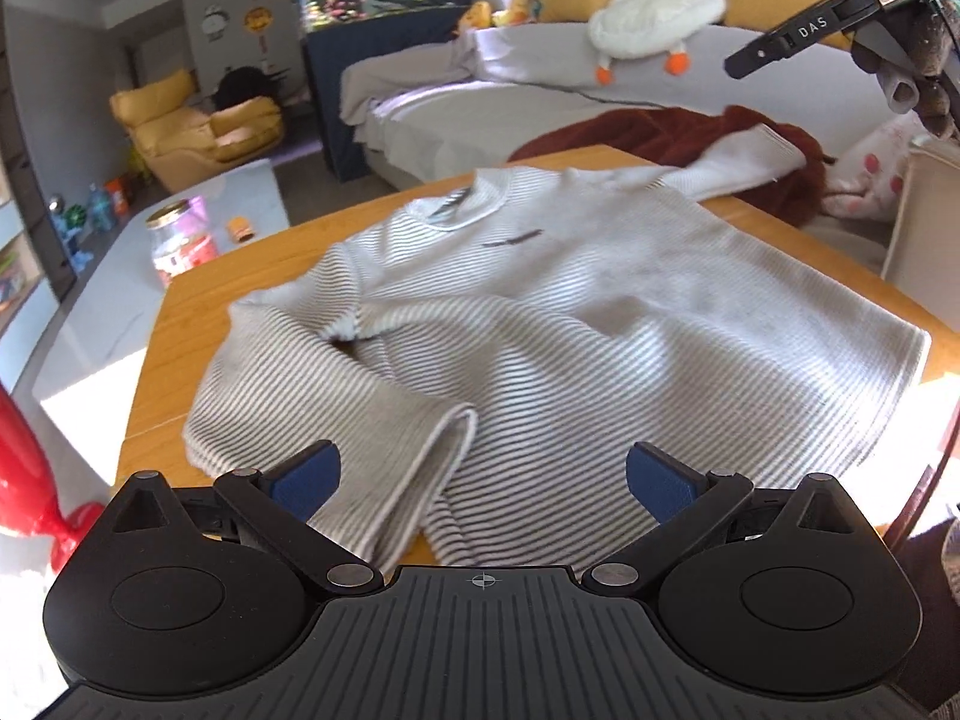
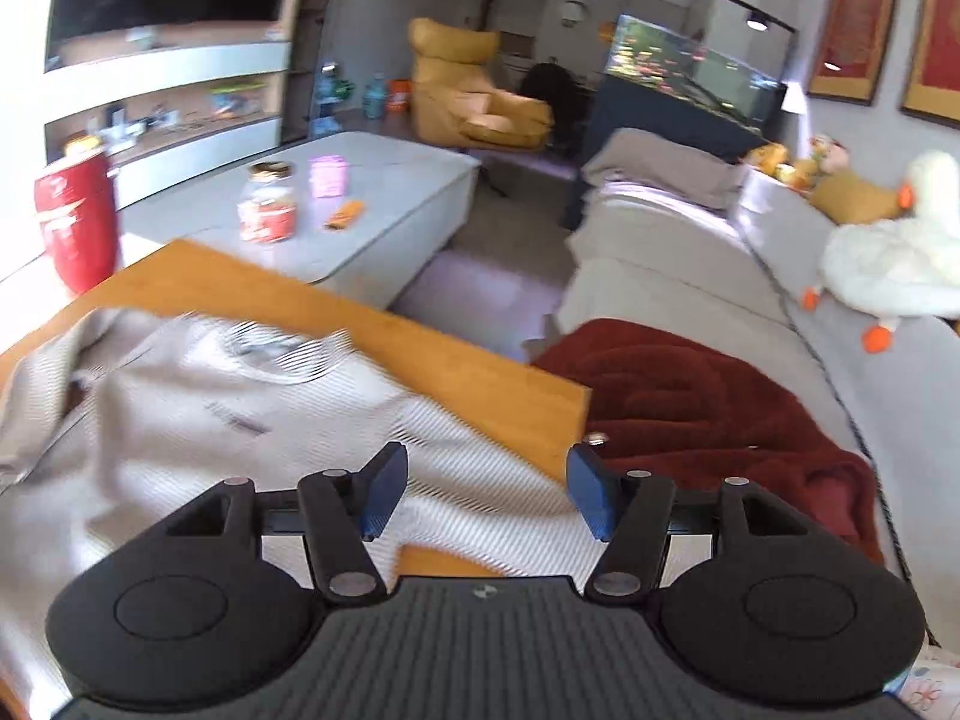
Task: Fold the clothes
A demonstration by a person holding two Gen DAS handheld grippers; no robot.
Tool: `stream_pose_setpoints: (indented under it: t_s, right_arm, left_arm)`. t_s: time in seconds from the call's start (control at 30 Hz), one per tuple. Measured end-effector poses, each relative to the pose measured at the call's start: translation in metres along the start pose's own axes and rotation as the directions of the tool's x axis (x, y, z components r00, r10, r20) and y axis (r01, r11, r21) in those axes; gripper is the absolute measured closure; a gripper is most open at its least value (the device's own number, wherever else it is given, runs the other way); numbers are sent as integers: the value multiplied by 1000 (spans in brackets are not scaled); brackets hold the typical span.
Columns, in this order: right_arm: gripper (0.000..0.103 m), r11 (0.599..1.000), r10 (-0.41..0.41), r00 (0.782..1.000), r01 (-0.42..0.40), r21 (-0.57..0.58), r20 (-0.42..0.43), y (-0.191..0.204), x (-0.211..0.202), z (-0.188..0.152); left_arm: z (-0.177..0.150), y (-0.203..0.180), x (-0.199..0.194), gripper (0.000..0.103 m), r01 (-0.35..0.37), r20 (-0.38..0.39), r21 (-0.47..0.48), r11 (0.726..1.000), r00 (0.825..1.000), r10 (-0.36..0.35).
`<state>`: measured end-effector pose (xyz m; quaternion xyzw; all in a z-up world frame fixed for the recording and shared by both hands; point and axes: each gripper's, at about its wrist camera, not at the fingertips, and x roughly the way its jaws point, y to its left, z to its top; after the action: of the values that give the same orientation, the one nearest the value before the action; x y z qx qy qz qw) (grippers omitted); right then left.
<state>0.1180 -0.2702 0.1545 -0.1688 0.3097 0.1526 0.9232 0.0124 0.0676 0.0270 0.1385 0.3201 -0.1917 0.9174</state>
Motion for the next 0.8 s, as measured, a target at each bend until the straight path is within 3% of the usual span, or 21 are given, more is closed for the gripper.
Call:
stream_pose_setpoints:
  t_s: [0.17, 0.33, 0.47, 0.57, 0.67, 0.8]
  right_arm:
    - [42, 954, 217, 973, -228, -193, -78, 80, -35, -51]
    - [36, 888, 315, 935, -351, -297, -162, 137, -57, -100]
    - [36, 865, 308, 936, -350, -360, -170, 155, -58, -132]
    - [38, 874, 263, 960, -278, -399, -93, 163, -55, -143]
    - [72, 914, 230, 973, -222, -339, -16, 156, -49, -136]
    - [72, 964, 217, 972, -198, -177, 91, 129, -50, -114]
  left_arm:
    - [-2, -19, 3, 0, 41, -7, 5, 999, 999, -41]
    - [-8, -29, -7, 0, 25, 2, -36, 999, 1000, -25]
    - [-14, -37, -27, 0, 16, 24, -24, 1000, 1000, -16]
    - [-17, -43, -38, 0, 23, 28, -27, 999, 999, -22]
    - [-18, -53, -47, 0, 31, 31, 20, 999, 999, -31]
    - [-26, -60, -45, 0, 25, -2, 75, 997, 1000, -25]
